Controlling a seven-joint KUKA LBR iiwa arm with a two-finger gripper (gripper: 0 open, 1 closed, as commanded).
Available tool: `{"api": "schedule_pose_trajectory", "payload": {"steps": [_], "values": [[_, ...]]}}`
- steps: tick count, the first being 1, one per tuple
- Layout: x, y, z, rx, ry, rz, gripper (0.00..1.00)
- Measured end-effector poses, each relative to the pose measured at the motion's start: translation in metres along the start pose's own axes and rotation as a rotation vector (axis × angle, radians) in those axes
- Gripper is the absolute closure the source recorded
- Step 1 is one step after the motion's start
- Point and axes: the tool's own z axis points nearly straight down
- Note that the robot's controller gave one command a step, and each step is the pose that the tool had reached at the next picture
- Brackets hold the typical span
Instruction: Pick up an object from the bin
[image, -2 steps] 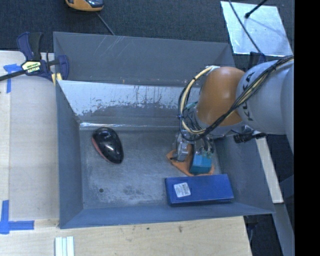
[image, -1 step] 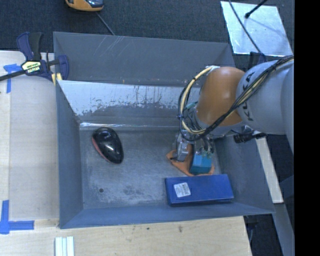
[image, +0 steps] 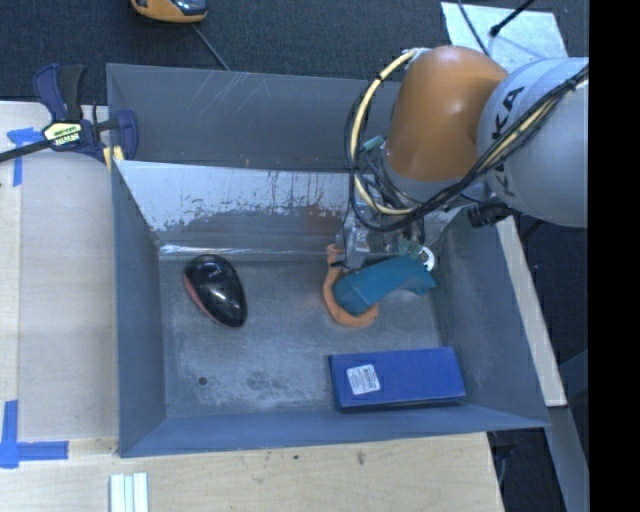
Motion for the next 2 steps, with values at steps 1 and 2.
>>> {"api": "schedule_pose_trajectory", "payload": {"steps": [1, 2], "values": [[0.0, -0.0001, 0.0, 0.0, 0.0, 0.0, 1.0], [0.0005, -0.0007, -0.0014, 0.0, 0.001, 0.001, 1.0]]}}
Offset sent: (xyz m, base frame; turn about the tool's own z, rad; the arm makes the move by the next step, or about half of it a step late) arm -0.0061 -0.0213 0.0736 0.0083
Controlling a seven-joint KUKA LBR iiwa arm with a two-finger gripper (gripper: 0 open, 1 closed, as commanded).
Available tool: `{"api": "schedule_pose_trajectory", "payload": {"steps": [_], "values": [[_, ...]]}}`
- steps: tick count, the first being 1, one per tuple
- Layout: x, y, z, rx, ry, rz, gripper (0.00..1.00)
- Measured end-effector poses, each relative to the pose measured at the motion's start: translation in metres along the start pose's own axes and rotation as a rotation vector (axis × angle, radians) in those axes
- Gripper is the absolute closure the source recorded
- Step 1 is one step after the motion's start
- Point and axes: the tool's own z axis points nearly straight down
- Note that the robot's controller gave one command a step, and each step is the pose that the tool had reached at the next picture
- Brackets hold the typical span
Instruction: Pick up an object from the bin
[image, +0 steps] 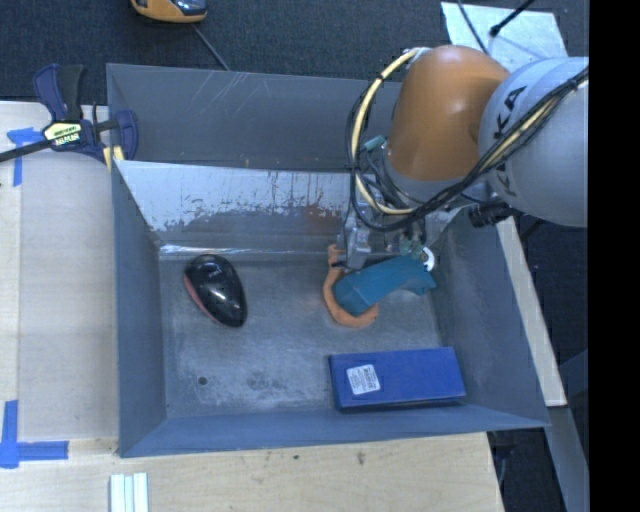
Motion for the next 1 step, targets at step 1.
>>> {"api": "schedule_pose_trajectory", "payload": {"steps": [1], "values": [[-0.0009, -0.0233, -0.0606, 0.0, 0.001, -0.152, 1.0]]}}
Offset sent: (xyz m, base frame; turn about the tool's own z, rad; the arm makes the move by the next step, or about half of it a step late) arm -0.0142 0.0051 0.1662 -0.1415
